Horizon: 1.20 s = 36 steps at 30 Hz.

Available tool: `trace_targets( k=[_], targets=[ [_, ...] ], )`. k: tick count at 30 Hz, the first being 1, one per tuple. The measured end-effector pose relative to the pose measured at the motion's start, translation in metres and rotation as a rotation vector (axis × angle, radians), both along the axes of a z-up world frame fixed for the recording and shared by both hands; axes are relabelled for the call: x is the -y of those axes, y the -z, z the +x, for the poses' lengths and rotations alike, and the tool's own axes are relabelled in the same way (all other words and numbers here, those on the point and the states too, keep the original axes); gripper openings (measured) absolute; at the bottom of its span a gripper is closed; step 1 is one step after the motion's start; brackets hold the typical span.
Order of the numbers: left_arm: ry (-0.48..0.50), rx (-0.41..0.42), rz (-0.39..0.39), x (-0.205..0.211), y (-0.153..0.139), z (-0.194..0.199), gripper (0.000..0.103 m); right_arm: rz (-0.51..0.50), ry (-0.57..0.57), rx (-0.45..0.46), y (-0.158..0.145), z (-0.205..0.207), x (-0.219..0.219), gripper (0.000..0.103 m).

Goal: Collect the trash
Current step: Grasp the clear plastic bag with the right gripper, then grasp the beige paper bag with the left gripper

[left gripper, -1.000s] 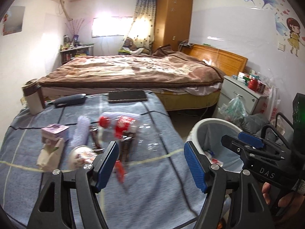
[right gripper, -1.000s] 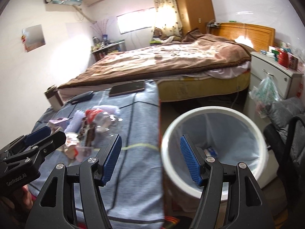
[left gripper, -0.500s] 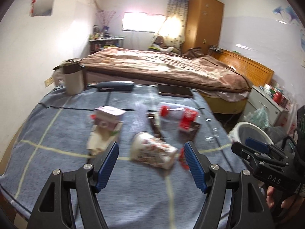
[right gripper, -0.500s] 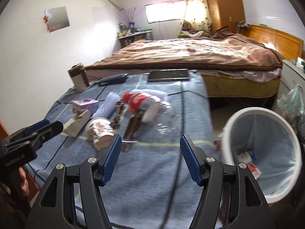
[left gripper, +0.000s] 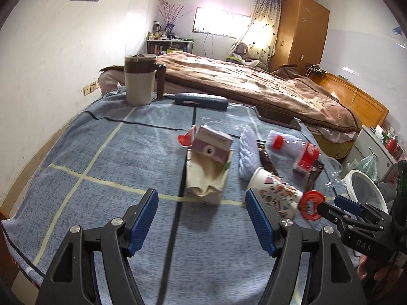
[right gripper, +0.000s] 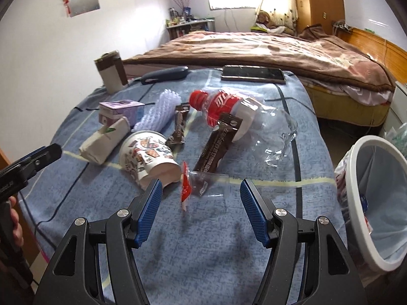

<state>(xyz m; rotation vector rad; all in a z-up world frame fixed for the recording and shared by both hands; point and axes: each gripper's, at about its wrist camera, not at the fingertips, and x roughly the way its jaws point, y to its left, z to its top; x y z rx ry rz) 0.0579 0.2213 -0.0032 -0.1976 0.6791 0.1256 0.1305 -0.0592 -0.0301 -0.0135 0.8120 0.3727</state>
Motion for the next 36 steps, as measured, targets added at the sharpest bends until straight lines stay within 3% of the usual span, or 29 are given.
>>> trace_targets(
  k=[19, 28, 33, 36],
  targets=[
    [0.07, -0.096, 0.004, -0.001, 0.027, 0.063, 0.078, 0.018, 0.046, -0.078, 0.018, 0.019, -0.006, 0.065],
    [0.058, -0.112, -0.016, -0.004, 0.036, 0.078, 0.077, 0.024, 0.031, -0.086, 0.02, 0.021, -0.008, 0.045],
    [0.068, -0.123, -0.006, 0.0, 0.039, 0.081, 0.058, 0.015, 0.023, -0.067, 0.018, 0.018, -0.01, 0.044],
    [0.075, -0.125, -0.004, 0.002, 0.04, 0.081, 0.053, 0.016, 0.026, -0.064, 0.018, 0.018, -0.009, 0.044]
  ],
)
